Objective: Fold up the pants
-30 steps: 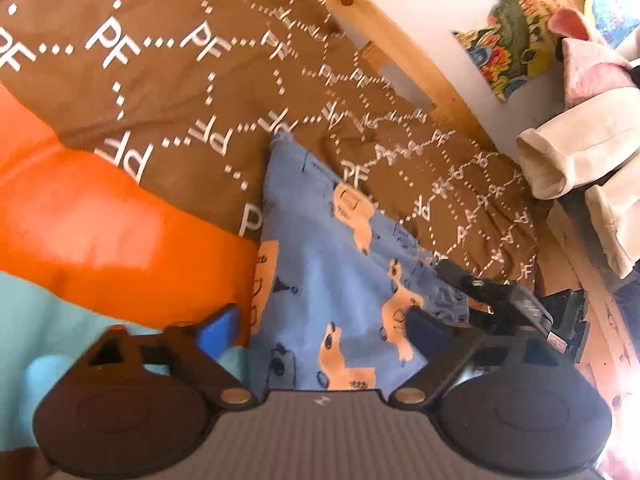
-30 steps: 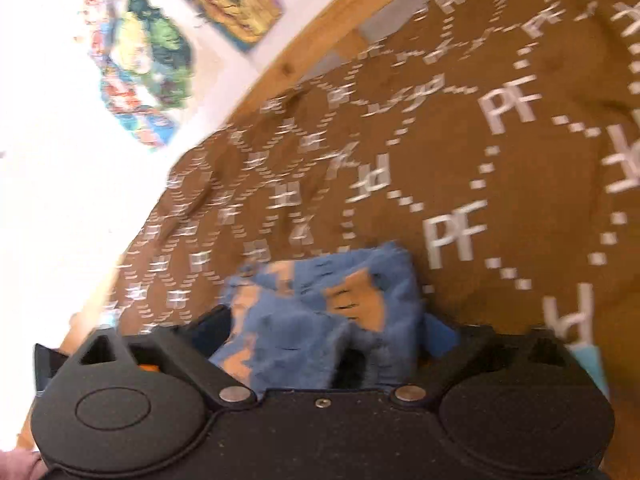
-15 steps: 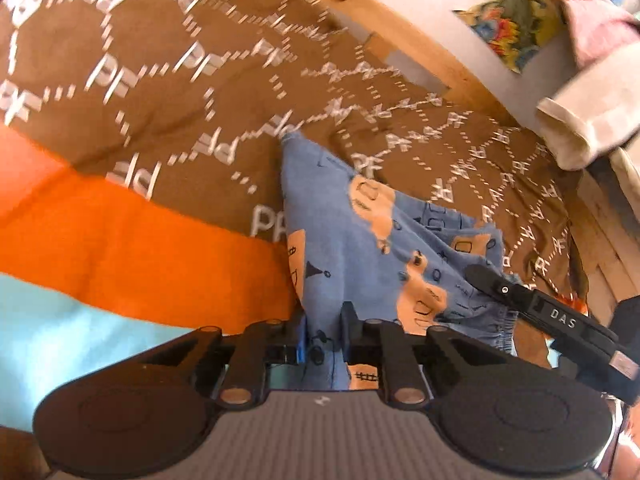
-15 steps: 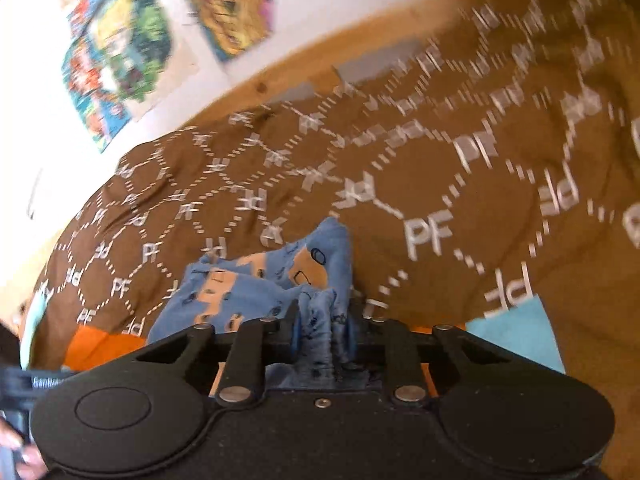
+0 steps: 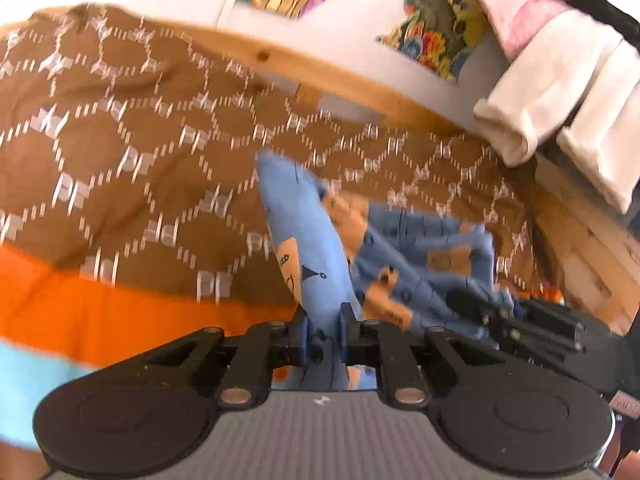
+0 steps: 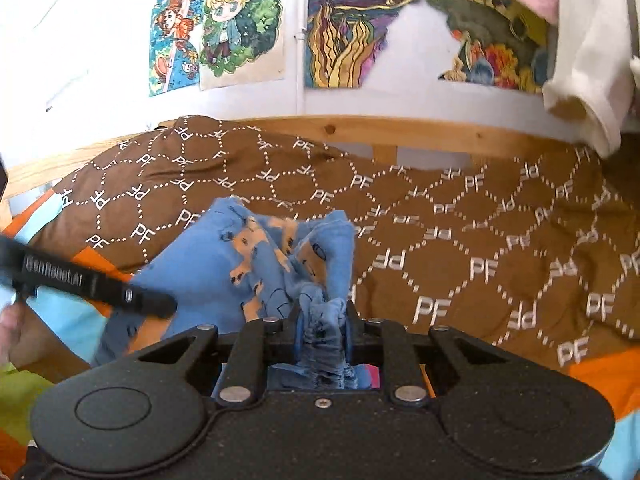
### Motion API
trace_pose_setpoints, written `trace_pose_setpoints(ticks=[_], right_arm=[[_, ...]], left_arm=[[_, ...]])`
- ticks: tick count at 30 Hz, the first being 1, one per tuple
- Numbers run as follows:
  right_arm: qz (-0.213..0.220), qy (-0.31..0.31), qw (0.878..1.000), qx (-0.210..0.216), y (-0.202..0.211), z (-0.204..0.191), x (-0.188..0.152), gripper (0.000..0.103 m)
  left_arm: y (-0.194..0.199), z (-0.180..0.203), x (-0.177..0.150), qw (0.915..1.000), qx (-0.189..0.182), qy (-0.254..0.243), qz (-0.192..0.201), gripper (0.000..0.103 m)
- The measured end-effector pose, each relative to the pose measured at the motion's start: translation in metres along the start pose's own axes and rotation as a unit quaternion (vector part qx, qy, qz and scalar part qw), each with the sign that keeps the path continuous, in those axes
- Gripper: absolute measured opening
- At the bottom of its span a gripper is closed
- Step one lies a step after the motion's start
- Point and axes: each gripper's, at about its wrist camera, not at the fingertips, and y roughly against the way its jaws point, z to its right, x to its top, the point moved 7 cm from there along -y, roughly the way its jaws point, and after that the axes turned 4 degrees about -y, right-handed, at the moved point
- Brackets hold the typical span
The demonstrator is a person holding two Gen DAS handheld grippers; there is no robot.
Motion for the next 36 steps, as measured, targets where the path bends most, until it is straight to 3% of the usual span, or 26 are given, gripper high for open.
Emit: trace_pose_setpoints(ticks=[7, 11, 15, 20, 23, 25, 28, 29, 30, 36], right_arm=[[0.036, 0.053, 0.998, 0.007, -0.021, 0.030, 0.056, 0.019], [0.050, 0.069, 0.996, 0.001, -0.050, 0.050, 0.087, 0.019], [0.032, 0.048, 0.998, 0.005, -0.088, 0.075, 0.098, 0.019], [-0.024, 0.012, 1.000, 0.014, -0.133, 0.102, 0.084, 0.021], [-0.043, 0.006, 0.999, -0.001, -0.151, 0.116, 0.072, 0.029], [-0.043, -0.007, 0.999, -0.011, -0.156, 0.126, 0.068, 0.049], [-0.036, -0.013, 0.999, -0.020, -0.154, 0.137, 0.068, 0.065], [-0.034, -0.008, 0.999, -0.025, -0.153, 0.138, 0.069, 0.069], [-0.031, -0.002, 0.999, -0.031, -0.149, 0.138, 0.069, 0.074], [0.005, 0.012, 0.999, -0.047, -0.121, 0.135, 0.085, 0.091]], left_arm=[[-0.030, 0.014, 0.057, 0.9974, 0.018, -0.046, 0.052, 0.016], [-0.060, 0.016, 0.083, 0.9969, 0.027, -0.037, 0.064, 0.016], [-0.095, 0.003, 0.093, 0.9981, 0.036, -0.011, 0.048, 0.016], [-0.133, -0.021, 0.077, 0.9981, 0.060, 0.013, -0.001, 0.016], [-0.143, -0.029, 0.066, 0.9971, 0.071, 0.022, -0.015, 0.017], [-0.143, -0.032, 0.063, 0.9963, 0.076, 0.036, -0.018, 0.020], [-0.143, -0.031, 0.062, 0.9935, 0.107, 0.026, -0.029, 0.039], [-0.141, -0.031, 0.062, 0.9907, 0.130, 0.022, -0.033, 0.058], [-0.137, -0.032, 0.063, 0.9879, 0.150, 0.019, -0.034, 0.068], [-0.106, -0.025, 0.073, 0.9854, 0.169, 0.022, -0.009, 0.092]])
